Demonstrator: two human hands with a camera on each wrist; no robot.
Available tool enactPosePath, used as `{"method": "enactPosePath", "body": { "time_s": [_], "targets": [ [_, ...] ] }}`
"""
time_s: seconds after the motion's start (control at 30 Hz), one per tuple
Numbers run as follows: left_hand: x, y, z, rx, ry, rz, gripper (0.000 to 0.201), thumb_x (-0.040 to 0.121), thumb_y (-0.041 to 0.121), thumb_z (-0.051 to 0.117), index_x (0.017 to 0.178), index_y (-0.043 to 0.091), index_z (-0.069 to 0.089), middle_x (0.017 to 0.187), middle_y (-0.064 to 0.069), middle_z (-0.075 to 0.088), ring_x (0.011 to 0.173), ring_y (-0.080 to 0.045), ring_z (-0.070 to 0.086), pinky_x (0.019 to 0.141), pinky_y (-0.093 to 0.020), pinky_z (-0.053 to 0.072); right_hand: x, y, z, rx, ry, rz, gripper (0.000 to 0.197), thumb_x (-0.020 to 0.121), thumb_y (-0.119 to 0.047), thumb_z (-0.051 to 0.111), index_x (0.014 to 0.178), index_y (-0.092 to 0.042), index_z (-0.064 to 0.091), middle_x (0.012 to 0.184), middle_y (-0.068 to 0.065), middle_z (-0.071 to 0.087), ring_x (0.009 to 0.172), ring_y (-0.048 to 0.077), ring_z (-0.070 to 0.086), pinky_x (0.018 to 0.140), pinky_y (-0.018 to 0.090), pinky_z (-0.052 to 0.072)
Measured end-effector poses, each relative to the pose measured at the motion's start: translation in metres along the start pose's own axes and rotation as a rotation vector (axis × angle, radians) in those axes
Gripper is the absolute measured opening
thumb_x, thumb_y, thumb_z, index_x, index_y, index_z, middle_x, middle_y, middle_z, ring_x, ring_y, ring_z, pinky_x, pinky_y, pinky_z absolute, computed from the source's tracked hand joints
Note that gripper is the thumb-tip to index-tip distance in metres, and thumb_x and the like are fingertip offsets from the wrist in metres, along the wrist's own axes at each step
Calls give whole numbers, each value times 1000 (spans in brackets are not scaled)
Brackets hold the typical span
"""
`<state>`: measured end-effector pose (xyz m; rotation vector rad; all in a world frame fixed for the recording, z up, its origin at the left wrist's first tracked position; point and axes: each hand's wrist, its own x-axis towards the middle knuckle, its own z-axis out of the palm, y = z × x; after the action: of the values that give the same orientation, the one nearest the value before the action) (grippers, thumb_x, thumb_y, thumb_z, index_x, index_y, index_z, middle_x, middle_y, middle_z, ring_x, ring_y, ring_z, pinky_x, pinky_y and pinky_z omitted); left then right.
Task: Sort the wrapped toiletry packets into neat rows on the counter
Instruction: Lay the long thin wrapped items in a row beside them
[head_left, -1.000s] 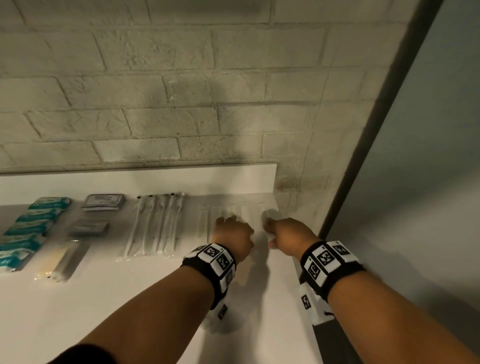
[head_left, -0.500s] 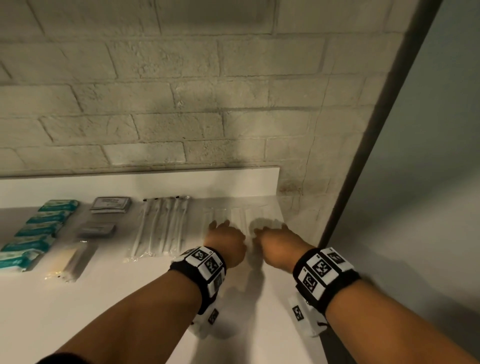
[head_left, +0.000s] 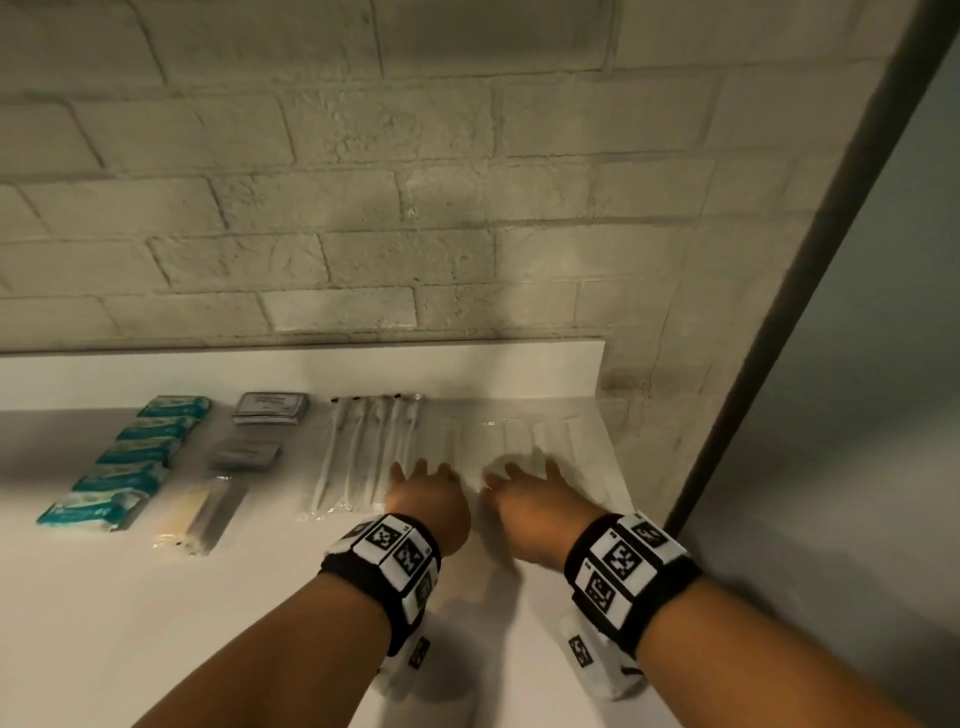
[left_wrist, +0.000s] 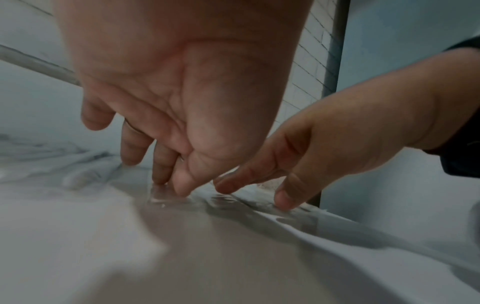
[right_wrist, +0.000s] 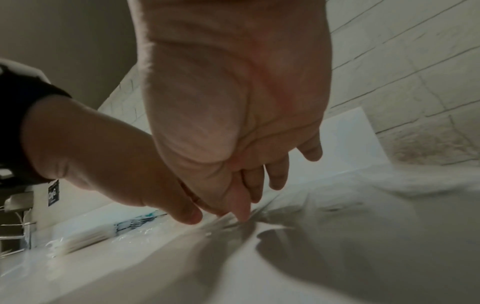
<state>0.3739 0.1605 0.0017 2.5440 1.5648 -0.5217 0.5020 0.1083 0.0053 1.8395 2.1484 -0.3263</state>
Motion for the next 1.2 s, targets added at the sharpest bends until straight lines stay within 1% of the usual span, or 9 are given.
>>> {"method": "enactPosePath", "body": {
  "time_s": [0.1,0.3,0.4,0.5,0.57,0.67,0.93,1.07,1.2],
  "targets": [
    [3,-6,1,12,-25,8,59,92,19,33,150,14,24,155,1,26,148,-26,11,118,-54,3,3,-4,1,-11,-20,-2,57,93,-16,43,148,-19,30,160,0,15,148,22,11,113,65,6],
    [1,-9,5,48,14,28,58,93,19,32,150,13,24,156,-1,26,148,-28,10,118,-56,3,4,-7,-3,-25,-24,10,60,92,-12,44,150,-18,28,160,-1,14,148,21,9,114,65,6],
    [-3,-9,5,48,46,13,62,93,18,33,152,14,17,160,-2,15,149,-31,1,118,-56,-3,0,-6,-4,6,7,15,63,92,-11,44,151,-19,25,161,-2,10,149,20,7,115,62,5],
    [-7,-4,6,28,90,79,68,92,14,33,154,18,8,163,-1,5,149,-31,-5,118,-54,-7,-5,0,-4,105,72,120,67,91,-9,42,153,-17,17,162,0,5,149,19,4,117,58,3],
    [-9,2,7,37,60,149,69,91,12,34,154,20,7,163,1,4,149,-30,-6,118,-53,-7,-6,5,-3,98,35,199,62,91,-12,40,151,-14,23,161,4,12,148,22,9,116,60,5],
    [-9,7,7,59,26,168,67,92,13,34,154,20,10,162,3,7,149,-30,-4,118,-53,-6,-8,7,-1,51,-43,203,56,91,-13,40,147,-14,32,159,5,19,147,23,13,115,62,5],
    [-9,10,5,69,18,136,68,92,12,32,154,18,7,163,1,4,149,-30,-7,118,-54,-8,-11,8,-1,106,-26,194,62,91,-10,40,151,-15,24,160,2,13,149,20,7,116,61,1],
    [-9,16,6,72,34,171,70,89,10,32,154,15,5,163,-2,2,149,-31,-8,116,-55,-11,-16,22,-2,151,5,296,64,90,-10,38,151,-15,23,160,2,14,149,20,7,116,60,0],
    [-8,20,4,87,2,153,71,89,11,34,154,14,5,163,-2,3,149,-31,-8,116,-57,-11,-16,33,6,136,-69,339,62,90,-12,37,150,-13,24,160,2,16,148,20,9,114,61,0]
  ]
}}
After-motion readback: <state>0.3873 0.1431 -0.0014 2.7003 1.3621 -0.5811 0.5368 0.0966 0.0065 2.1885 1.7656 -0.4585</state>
